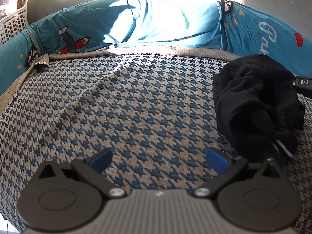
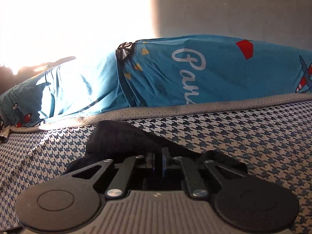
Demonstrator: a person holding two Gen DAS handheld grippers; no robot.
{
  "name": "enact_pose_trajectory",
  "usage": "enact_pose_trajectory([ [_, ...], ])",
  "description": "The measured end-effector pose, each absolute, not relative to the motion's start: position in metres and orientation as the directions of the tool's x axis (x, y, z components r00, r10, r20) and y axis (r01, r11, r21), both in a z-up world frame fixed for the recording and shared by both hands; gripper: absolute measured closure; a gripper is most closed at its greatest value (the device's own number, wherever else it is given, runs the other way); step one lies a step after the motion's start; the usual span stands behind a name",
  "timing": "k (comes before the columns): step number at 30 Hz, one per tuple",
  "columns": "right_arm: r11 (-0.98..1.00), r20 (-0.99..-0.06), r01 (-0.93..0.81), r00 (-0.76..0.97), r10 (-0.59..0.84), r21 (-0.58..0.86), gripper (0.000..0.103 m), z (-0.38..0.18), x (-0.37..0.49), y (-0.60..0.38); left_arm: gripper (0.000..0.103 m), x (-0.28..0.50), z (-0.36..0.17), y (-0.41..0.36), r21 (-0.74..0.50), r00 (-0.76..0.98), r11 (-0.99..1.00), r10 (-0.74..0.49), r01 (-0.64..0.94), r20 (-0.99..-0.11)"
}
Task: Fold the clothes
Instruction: 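Hold the pants fabric closed in the right tool above the bed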
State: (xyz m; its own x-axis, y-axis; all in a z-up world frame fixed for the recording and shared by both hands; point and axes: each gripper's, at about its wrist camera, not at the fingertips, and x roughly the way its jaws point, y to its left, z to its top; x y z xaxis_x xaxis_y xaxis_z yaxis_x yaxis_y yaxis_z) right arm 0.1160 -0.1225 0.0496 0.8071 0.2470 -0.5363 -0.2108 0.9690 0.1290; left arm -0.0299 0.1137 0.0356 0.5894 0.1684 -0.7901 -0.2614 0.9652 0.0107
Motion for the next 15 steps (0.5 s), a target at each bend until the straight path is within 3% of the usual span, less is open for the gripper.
enact_pose_trajectory([
  [15,0.981,-0.525,-0.014,0.843,0.116,0.194,0.096,0.064,0.125,-0.173,0.000,-0.009,0.023,0.088,-0.044,0.598,0.975,0.098,-0.218,-0.795],
])
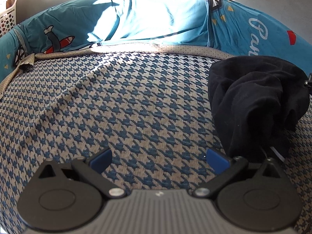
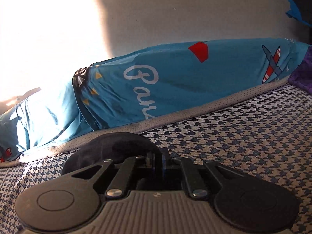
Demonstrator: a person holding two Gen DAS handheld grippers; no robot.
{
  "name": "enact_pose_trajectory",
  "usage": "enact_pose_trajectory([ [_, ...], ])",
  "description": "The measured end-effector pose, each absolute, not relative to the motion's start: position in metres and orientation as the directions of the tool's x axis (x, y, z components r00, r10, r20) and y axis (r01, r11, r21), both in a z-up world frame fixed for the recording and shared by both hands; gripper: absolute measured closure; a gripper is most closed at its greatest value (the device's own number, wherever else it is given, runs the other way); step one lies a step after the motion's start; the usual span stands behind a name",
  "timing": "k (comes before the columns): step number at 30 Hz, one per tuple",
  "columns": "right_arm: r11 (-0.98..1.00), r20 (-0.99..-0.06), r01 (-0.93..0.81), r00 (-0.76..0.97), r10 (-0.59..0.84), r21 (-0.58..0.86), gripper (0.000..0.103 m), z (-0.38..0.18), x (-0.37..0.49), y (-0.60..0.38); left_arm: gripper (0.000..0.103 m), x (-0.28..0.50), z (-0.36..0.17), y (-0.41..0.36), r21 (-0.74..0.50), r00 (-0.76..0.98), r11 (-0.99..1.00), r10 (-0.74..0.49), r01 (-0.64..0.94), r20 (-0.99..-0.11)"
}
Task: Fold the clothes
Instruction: 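Hold the pants fabric closed in the right tool above the bed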
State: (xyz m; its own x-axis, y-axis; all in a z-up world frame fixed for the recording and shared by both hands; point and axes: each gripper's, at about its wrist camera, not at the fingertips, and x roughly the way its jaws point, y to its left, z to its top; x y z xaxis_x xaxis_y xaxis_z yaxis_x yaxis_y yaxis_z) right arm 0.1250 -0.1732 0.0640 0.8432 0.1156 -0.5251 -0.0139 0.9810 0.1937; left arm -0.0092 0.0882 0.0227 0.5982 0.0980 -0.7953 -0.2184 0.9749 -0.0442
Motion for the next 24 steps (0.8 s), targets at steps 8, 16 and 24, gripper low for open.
enact_pose_trajectory([
  [8,0.969,-0.543,0.057,0.835,0.085,0.239,0.096,0.064,0.126,-0.205,0.000,0.001,0.023,0.063,-0.082,0.636,0.986,0.031,-0.148,-0.771],
  [16,0.925,-0.588,0.016,0.777,0.227,0.379,0.068,0.061,0.132,-0.239,0.000,0.010,0.028,0.068,-0.068,0.662,0.970,0.107,-0.232,-0.742],
  [24,0.934,-0.617,-0.063,0.734,0.283,0.352,0.032,0.060,0.127,-0.250,0.000,0.014,0.041,0.082,-0.093,0.710,0.949,0.158,-0.301,-0.686],
])
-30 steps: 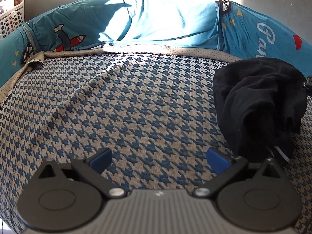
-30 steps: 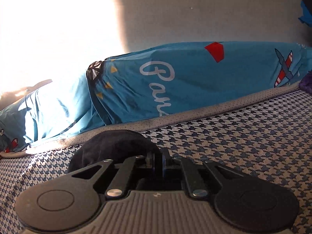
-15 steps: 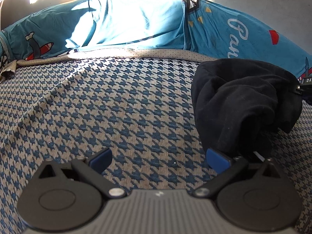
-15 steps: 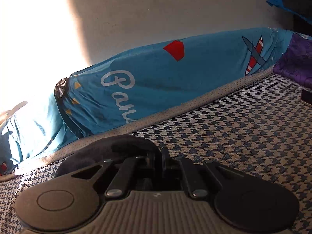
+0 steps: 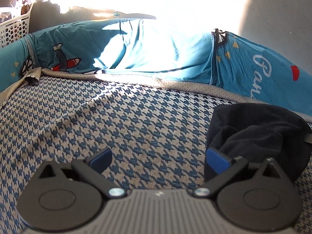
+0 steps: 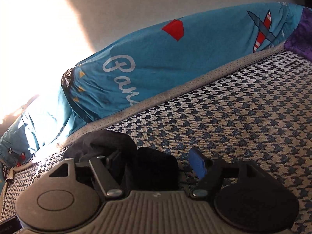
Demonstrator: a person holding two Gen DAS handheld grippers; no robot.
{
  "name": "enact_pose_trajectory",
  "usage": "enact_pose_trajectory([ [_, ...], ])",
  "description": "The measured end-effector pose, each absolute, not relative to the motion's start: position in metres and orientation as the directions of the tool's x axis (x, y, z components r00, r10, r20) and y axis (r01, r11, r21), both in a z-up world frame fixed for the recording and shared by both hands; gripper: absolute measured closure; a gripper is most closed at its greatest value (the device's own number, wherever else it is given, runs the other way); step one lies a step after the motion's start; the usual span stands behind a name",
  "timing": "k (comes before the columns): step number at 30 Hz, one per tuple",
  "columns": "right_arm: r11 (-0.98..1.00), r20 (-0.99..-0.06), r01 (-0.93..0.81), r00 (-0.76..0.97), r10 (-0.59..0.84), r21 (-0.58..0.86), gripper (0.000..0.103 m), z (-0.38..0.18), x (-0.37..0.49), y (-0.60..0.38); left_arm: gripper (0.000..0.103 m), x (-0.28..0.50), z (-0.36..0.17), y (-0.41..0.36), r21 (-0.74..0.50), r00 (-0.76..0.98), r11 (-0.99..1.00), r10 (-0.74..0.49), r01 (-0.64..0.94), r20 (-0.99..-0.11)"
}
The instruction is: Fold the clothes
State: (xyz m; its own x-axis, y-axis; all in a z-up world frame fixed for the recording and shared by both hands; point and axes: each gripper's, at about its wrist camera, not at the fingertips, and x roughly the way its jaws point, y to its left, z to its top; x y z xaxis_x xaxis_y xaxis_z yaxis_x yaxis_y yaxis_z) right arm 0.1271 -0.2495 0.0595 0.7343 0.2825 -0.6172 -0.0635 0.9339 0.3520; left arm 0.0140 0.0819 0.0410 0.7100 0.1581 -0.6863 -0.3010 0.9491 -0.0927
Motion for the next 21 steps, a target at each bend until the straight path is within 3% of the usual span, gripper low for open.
enact_pose_trajectory([
  [10,0.909,-0.719,-0.087,0.583,0.378,0.407,0.026,0.029,0.142,-0.241,0.000,0.021,0.023,0.059,-0.018,0.678,0.971,0.155,-0.240,-0.719],
  [18,0.908,-0.696,-0.057,0.623,0.357,0.415,0.026,0.017,0.152,-0.231,0.000,0.024,0.015,0.052,0.001,0.659,0.978,0.142,-0.209,-0.739],
  [21,0.924,-0.690,-0.077,0.642,0.334,0.375,0.040,0.020,0.154,-0.222,0.000,0.024,0.015,0.052,0.003,0.657,0.978,0.142,-0.207,-0.740],
])
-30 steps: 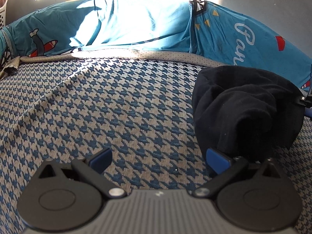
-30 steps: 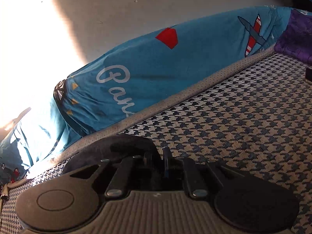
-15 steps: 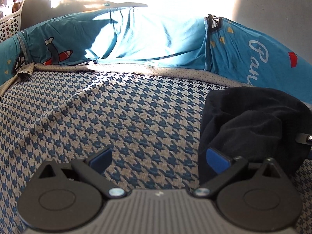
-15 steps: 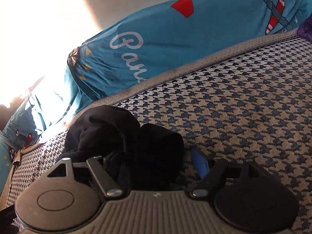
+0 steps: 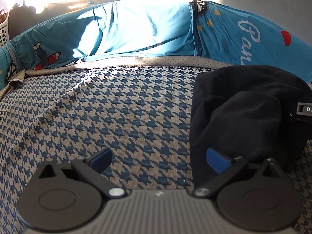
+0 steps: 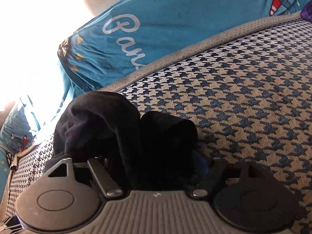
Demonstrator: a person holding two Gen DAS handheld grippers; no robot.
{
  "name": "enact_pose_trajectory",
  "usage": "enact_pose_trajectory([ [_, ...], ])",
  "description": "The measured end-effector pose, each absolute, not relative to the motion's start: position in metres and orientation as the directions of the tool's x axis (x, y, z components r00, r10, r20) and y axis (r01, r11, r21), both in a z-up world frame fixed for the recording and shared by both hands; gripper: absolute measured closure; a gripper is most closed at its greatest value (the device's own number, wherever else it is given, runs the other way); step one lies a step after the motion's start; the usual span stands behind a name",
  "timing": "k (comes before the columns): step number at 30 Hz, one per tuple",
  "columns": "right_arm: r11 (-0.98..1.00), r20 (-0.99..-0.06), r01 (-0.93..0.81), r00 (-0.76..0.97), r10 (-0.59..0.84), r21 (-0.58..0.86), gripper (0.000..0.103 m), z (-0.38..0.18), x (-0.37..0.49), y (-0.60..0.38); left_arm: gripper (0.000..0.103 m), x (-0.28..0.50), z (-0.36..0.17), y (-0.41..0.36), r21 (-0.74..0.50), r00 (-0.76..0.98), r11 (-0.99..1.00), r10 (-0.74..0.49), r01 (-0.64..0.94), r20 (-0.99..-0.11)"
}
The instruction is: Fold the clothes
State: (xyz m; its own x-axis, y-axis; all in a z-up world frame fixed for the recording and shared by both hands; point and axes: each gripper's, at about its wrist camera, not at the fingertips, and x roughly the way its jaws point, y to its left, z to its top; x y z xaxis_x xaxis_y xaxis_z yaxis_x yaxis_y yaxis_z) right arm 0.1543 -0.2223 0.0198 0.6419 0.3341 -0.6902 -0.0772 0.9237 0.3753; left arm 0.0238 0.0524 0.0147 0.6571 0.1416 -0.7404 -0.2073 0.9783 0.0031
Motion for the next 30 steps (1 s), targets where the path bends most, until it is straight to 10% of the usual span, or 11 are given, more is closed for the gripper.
enact_pose_trajectory([
  [4,0.922,-0.663,-0.102,0.665,0.343,0.374,0.075,0.024,0.154,-0.217,0.000,0.023,0.018,0.057,-0.007,0.662,0.975,0.145,-0.221,-0.735],
  [7,0.913,-0.630,-0.108,0.692,0.353,0.393,0.083,0.030,0.152,-0.216,0.000,0.021,0.023,0.065,-0.012,0.671,0.968,0.164,-0.249,-0.723],
  [20,0.773,-0.403,-0.368,0.691,0.599,0.518,0.092,0.076,0.120,-0.164,0.000,0.005,0.046,0.116,-0.038,0.684,0.909,0.283,-0.414,-0.672],
  [30,0.690,-0.415,-0.611,0.553,0.723,0.388,0.092,0.074,0.077,-0.090,0.000,-0.014,0.061,0.158,-0.097,0.692,0.859,0.332,-0.502,-0.641],
])
